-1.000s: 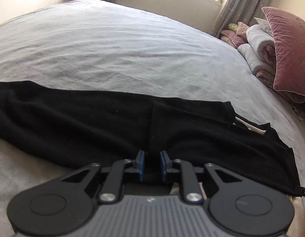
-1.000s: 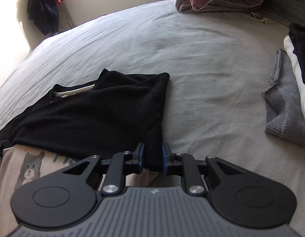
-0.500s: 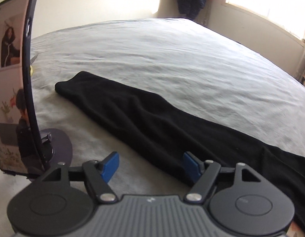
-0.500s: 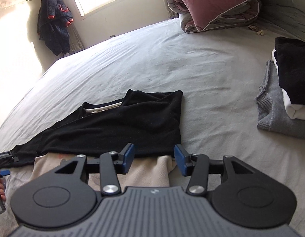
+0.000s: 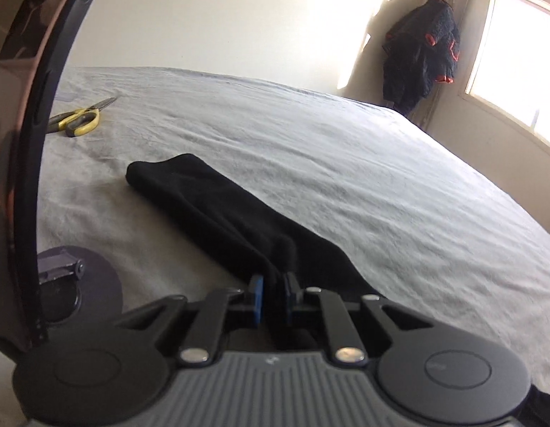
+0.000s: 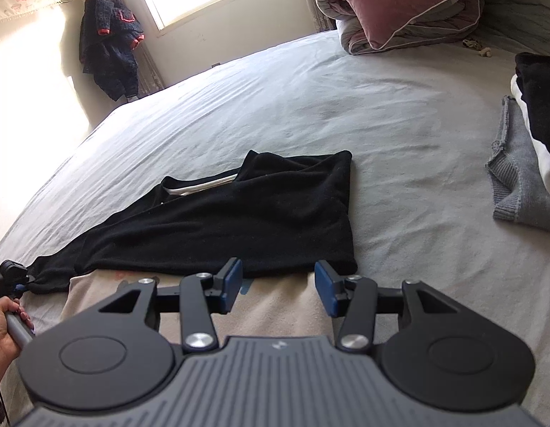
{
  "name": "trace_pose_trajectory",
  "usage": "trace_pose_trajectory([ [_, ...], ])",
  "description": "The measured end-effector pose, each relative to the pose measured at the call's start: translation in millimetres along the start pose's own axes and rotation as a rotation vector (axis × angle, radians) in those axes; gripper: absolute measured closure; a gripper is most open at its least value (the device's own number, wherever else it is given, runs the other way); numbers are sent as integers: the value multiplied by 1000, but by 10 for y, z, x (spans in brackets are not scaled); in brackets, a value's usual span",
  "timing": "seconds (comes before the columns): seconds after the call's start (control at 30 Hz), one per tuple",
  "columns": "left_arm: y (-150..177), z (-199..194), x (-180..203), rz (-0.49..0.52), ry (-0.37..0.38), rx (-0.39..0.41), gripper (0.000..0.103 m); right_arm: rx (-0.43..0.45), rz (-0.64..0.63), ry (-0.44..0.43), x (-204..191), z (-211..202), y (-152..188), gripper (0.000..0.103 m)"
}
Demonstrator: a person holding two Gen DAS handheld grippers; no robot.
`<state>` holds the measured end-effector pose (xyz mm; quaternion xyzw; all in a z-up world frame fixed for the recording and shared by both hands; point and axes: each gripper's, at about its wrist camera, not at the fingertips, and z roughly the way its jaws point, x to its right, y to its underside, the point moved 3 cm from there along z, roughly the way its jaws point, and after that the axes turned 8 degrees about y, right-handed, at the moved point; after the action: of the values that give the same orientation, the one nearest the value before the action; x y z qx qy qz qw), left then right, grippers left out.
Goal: Fold clothes
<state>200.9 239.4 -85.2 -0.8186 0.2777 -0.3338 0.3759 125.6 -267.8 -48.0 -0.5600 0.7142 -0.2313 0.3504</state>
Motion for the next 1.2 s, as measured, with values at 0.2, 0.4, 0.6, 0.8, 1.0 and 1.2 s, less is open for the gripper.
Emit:
trace_pose_trajectory([
  [0.2, -78, -200, 106, -2, 85, 108, 95, -6, -81, -61, -384, 129, -108, 53],
  [0.4, -199, -423, 247, -9, 205, 191, 95, -57, -141, -239, -1153, 404, -216, 68],
  [0.6, -271, -592, 450, 18, 322, 220, 95, -150, -120, -376, -1937, 851, -219, 82],
  [0.8, -249, -765, 654, 50, 453, 231, 95, -259, -105, -433, -2424, 1244, -116, 90],
  [1.0, -206, -944, 853, 79, 589, 240, 95, -343, -68, -437, -2613, 1515, 32, 93],
  [1.2, -77, -1061, 1099, 125, 716, 194, 95, -354, 20, -467, -2551, 1583, 48, 99],
])
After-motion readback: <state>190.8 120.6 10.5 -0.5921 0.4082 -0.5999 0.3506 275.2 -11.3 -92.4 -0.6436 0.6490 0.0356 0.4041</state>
